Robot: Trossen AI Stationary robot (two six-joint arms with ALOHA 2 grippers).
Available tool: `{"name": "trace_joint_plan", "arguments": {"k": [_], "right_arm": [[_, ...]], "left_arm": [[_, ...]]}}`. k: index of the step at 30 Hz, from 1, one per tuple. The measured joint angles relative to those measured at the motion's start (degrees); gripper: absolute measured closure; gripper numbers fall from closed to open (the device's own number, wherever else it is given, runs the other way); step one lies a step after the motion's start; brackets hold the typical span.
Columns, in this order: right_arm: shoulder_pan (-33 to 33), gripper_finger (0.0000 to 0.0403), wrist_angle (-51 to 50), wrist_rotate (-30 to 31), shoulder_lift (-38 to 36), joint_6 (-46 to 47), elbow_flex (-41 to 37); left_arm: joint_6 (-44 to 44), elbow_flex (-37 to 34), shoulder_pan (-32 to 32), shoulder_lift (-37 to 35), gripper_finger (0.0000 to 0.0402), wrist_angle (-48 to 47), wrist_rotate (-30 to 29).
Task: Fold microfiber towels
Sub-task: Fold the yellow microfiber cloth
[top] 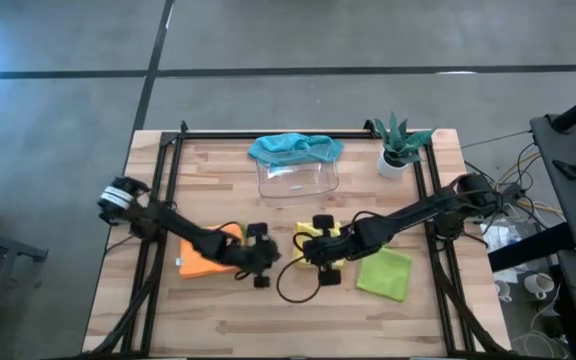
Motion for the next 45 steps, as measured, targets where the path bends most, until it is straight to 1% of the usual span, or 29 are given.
{"name": "trace_joint_plan", "arguments": {"k": [2, 3, 5, 7, 10, 11, 12, 14, 17, 18, 22, 24, 28, 31, 34, 37, 41, 45], "right_arm": [[0.82, 0.0384, 0.63, 0.09, -0.04, 4.27, 0.00], [1.01, 0.0384, 1.60, 1.55, -0.04, 7.79, 0.00], [0.74, 0.0378, 4.47, 5.09, 0.23, 19.07, 0.00], [-0.56, 0.0364, 6.53, 5.78, 0.75, 33.13, 0.04], [-2.43, 0.0334, 7.17, 1.67, 2.73, 53.93, 0.04], [-2.70, 0.0323, 6.63, 0.00, 3.61, 58.47, 0.19], [-2.89, 0.0313, 6.35, -1.87, 4.59, 60.56, 0.55], [-3.06, 0.0296, 6.24, -3.38, 7.15, 62.64, 2.50], [-3.31, 0.0289, 2.19, -3.15, 12.29, 64.47, 9.13], [-3.42, 0.0289, -1.43, -2.93, 14.23, 64.48, 12.19], [-3.99, 0.0289, -25.52, -0.88, 22.86, 66.15, 26.46], [-4.20, 0.0284, -34.36, 0.69, 26.59, 66.82, 33.24], [-4.24, 0.0258, -40.15, 4.61, 31.85, 67.02, 45.14], [-4.65, 0.0226, -39.81, 5.74, 34.71, 66.92, 51.05], [-5.31, 0.0195, -42.08, 7.28, 36.47, 67.05, 54.99], [-6.05, 0.0179, -44.63, 7.89, 37.43, 68.88, 55.48], [-6.20, 0.0181, -45.64, 7.41, 38.59, 70.42, 54.71], [-6.29, 0.0188, -46.14, 7.16, 40.18, 71.34, 54.60]], "left_arm": [[-0.17, 0.78, 2.22, 3.18, 0.0398, -0.13, 2.13], [0.02, 1.62, 3.02, 4.51, 0.0398, 0.33, 2.99], [0.09, 2.49, 4.09, 6.27, 0.0398, 2.52, 4.35], [-0.45, 3.22, 4.56, 7.50, 0.0398, 3.53, 4.96], [-1.88, 3.72, 4.56, 6.74, 0.0398, 2.43, 5.77], [-2.00, 3.73, 4.52, 5.88, 0.0398, 0.72, 6.78], [-2.27, 3.72, 4.34, 4.51, 0.0398, -2.02, 7.66], [-3.18, 3.13, 3.50, 1.19, 0.0398, -10.08, 8.61], [-3.29, 1.02, 1.76, -3.81, 0.0398, -17.02, 9.18], [-4.15, -0.02, 1.39, -5.62, 0.0398, -17.83, 9.04], [-9.72, -5.83, -0.67, -12.65, 0.0398, -17.01, 8.19], [-11.47, -8.78, -2.11, -16.09, 0.0398, -16.53, 7.63], [-16.13, -14.47, -3.61, -23.50, 0.0398, -16.19, 5.22], [-18.15, -17.78, -4.17, -28.29, 0.0398, -16.39, 2.76], [-19.65, -20.89, -4.38, -32.39, 0.0398, -16.59, 0.89], [-19.67, -23.44, -4.38, -34.91, 0.0398, -14.04, 0.43], [-19.61, -24.76, -4.42, -36.22, 0.0398, -12.35, 0.17], [-17.97, -25.14, -4.42, -35.95, 0.0398, -9.40, 0.01]]}}
